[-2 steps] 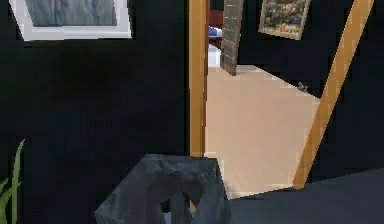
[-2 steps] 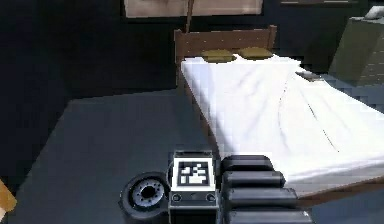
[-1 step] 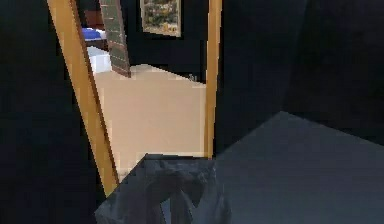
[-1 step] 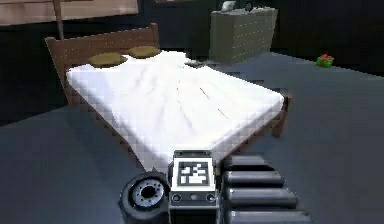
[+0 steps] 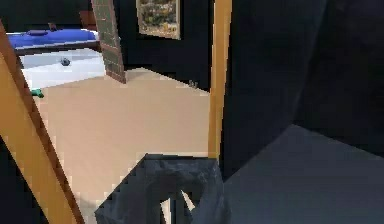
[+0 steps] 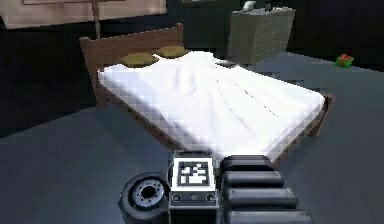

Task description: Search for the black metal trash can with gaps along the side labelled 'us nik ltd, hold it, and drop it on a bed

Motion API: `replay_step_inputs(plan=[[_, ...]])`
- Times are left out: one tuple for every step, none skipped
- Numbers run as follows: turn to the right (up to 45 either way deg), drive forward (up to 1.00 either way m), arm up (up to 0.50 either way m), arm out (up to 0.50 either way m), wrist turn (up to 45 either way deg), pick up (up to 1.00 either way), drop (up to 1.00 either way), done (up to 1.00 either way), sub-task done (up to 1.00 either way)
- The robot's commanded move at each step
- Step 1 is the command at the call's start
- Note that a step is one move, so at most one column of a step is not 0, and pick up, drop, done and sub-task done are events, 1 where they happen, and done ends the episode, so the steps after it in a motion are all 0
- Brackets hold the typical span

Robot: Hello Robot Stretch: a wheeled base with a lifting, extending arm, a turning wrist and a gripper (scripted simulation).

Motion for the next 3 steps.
replay_step_inputs(plan=[[45.0,0.0,0.0,0.0,0.0,0.0,0.0,0.0,0.0],[6.0,0.0,0.0,0.0,0.0,0.0,0.0,0.0,0.0],[0.0,1.0,0.0,0.0,0.0,0.0,0.0,0.0,0.0]])
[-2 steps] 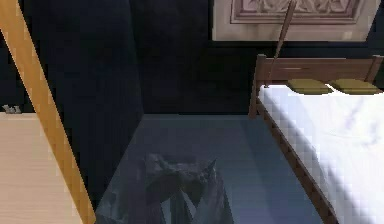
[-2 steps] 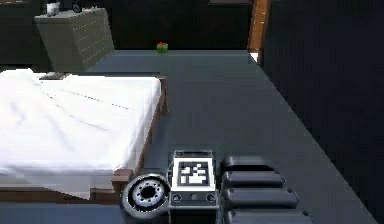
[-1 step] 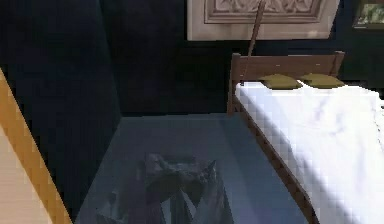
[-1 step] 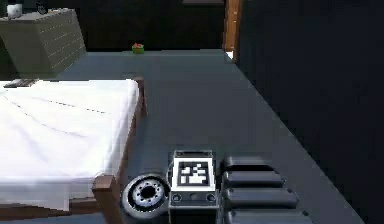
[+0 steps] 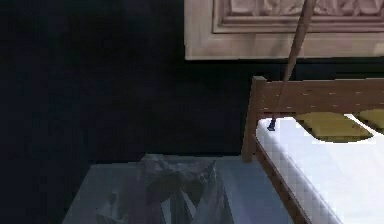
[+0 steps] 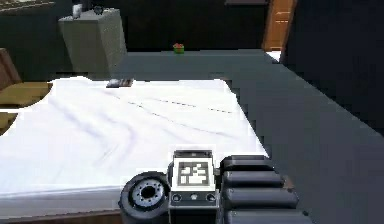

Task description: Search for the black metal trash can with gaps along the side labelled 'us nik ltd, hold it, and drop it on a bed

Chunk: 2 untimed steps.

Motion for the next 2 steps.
replay_step_inputs(plan=[[0.0,0.4,0.0,0.0,0.0,0.0,0.0,0.0,0.0],[45.0,0.0,0.0,0.0,0.0,0.0,0.0,0.0,0.0]])
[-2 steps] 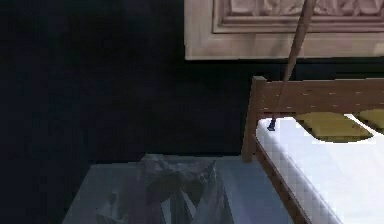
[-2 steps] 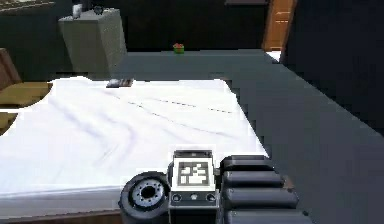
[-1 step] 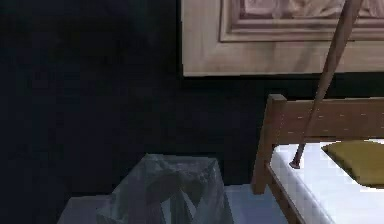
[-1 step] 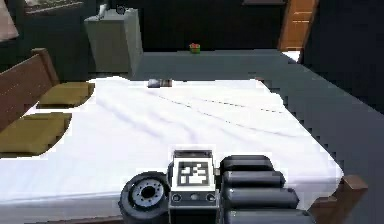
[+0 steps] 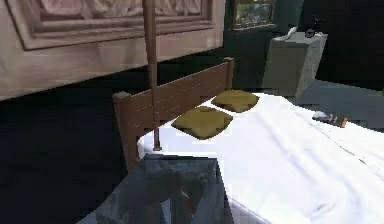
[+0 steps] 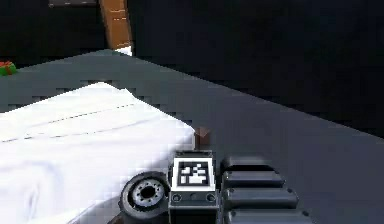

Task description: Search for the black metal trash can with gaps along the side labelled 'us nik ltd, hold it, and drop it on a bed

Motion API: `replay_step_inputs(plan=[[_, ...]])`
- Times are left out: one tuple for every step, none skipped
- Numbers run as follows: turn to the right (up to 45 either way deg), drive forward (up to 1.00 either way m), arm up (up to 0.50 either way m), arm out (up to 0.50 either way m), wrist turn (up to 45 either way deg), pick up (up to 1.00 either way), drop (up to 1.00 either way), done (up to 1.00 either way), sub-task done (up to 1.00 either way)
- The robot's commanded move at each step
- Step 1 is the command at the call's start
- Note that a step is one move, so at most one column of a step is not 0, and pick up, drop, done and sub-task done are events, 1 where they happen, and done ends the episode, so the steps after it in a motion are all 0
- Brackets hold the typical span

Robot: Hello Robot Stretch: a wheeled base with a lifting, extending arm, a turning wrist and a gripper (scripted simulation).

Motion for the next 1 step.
replay_step_inputs(plan=[[45.0,0.0,0.0,0.0,0.0,0.0,0.0,0.0,0.0]])
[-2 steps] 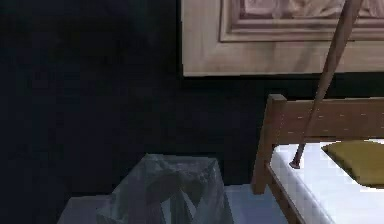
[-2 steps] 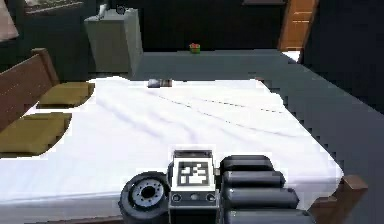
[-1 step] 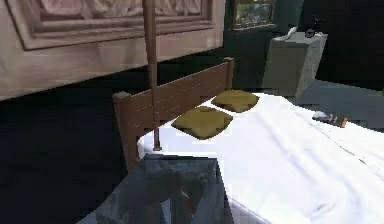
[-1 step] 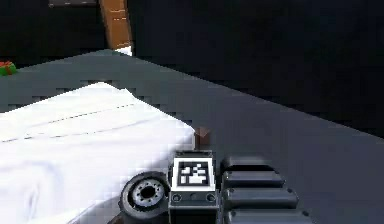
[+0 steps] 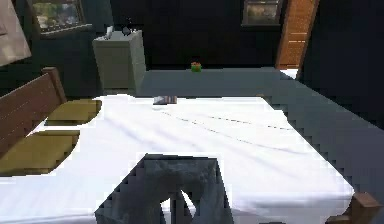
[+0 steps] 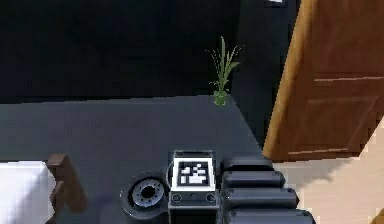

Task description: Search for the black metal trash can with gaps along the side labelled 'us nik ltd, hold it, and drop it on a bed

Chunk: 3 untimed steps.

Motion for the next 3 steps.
replay_step_inputs(plan=[[12.0,0.0,0.0,0.0,0.0,0.0,0.0,0.0,0.0],[0.0,0.3,0.0,0.0,0.0,0.0,0.0,0.0,0.0],[-33.0,0.0,0.0,0.0,0.0,0.0,0.0,0.0,0.0]])
